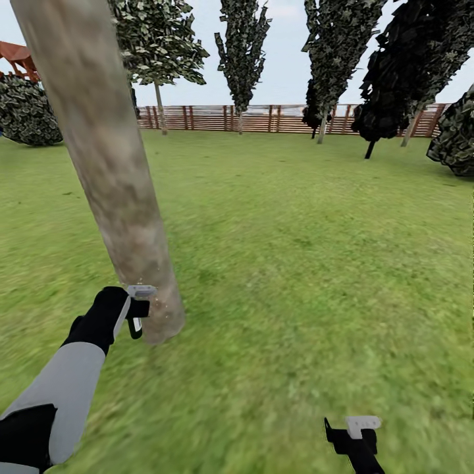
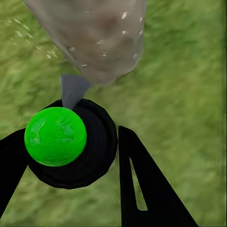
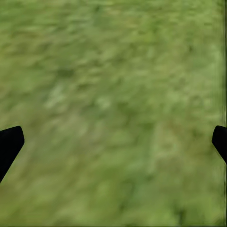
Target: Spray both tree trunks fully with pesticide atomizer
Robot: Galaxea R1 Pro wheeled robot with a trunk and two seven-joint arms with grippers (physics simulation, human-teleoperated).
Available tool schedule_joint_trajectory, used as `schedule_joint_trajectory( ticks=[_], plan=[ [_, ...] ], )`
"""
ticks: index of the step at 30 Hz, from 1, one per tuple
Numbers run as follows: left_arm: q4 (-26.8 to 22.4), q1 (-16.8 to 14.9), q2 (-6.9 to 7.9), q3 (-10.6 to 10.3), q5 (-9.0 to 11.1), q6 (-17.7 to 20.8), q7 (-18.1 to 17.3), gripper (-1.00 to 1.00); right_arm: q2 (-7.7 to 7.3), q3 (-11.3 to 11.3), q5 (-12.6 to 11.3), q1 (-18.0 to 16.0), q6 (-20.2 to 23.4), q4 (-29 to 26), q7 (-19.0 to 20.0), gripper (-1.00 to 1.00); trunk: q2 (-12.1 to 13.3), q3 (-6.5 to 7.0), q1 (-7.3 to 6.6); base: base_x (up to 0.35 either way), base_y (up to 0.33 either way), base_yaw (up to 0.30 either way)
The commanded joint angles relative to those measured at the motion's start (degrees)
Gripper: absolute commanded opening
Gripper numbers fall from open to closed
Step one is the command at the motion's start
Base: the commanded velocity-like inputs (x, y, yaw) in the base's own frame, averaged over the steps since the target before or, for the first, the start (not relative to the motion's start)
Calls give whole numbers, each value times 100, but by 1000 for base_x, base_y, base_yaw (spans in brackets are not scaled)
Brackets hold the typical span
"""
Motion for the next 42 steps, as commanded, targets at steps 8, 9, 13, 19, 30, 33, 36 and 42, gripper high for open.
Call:
schedule_joint_trajectory(
  ticks=[8, 9, 13, 19, 30, 33, 36, 42],
  plan=[
    [-5, 11, 6, 44, -61, 23, -51, -100, 0, -22, 66, -7, -17, 8, -41, 100, -2, -5, -1, 0, -277, 23],
    [-5, 18, 7, 50, -61, 23, -51, -100, 1, -22, 66, -8, -17, 8, -39, 100, -2, -5, -1, 0, -277, 218],
    [-5, 22, 7, 50, -67, 23, -48, -100, 0, -19, 66, -7, -17, 8, -38, 100, -2, -5, -1, 0, -277, 262],
    [40, 30, 6, 16, -70, 10, -17, -100, 1, -15, 66, -8, -17, 8, -38, 100, -2, -5, -1, 73, -277, 274],
    [98, 31, 11, 15, -87, 6, 27, -100, -6, -20, 66, -4, -17, 8, -29, 100, -2, -5, -1, 128, -274, 30],
    [105, 33, 18, 18, -99, 4, 30, -100, -7, -17, 66, -5, -17, 8, -29, 100, -2, -5, -1, 16, -275, 0],
    [177, 72, 68, 40, -103, -2, 43, -100, -7, -16, 66, -7, -17, 8, -29, 100, -2, -5, -1, 2, -275, 0],
    [274, 318, 127, 59, -121, -28, 52, -100, 1, -14, 66, -6, -17, 8, -29, 100, -2, -5, -1, 76, -261, 192]
  ],
)
